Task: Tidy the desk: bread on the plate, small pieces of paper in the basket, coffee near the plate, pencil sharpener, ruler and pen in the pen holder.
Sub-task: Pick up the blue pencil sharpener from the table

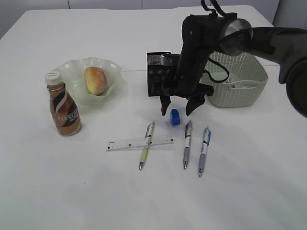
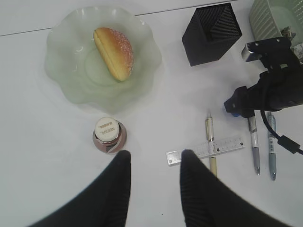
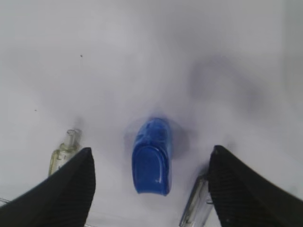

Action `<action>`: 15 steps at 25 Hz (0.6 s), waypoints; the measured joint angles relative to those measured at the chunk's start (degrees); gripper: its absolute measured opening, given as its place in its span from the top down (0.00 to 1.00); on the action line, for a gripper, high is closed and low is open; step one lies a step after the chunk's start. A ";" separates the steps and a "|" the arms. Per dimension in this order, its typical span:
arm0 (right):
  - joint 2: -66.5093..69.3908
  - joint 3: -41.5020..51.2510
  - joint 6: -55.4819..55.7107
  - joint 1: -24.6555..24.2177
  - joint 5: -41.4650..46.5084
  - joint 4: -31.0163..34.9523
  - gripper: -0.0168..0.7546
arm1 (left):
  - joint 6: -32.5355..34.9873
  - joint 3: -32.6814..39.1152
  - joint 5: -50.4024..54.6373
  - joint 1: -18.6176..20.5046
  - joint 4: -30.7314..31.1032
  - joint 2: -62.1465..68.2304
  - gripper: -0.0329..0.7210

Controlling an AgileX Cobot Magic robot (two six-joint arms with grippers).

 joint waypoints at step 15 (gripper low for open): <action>2.23 -1.21 0.00 0.04 -0.13 0.21 0.24 | 1.04 0.00 0.00 0.00 0.09 0.00 0.61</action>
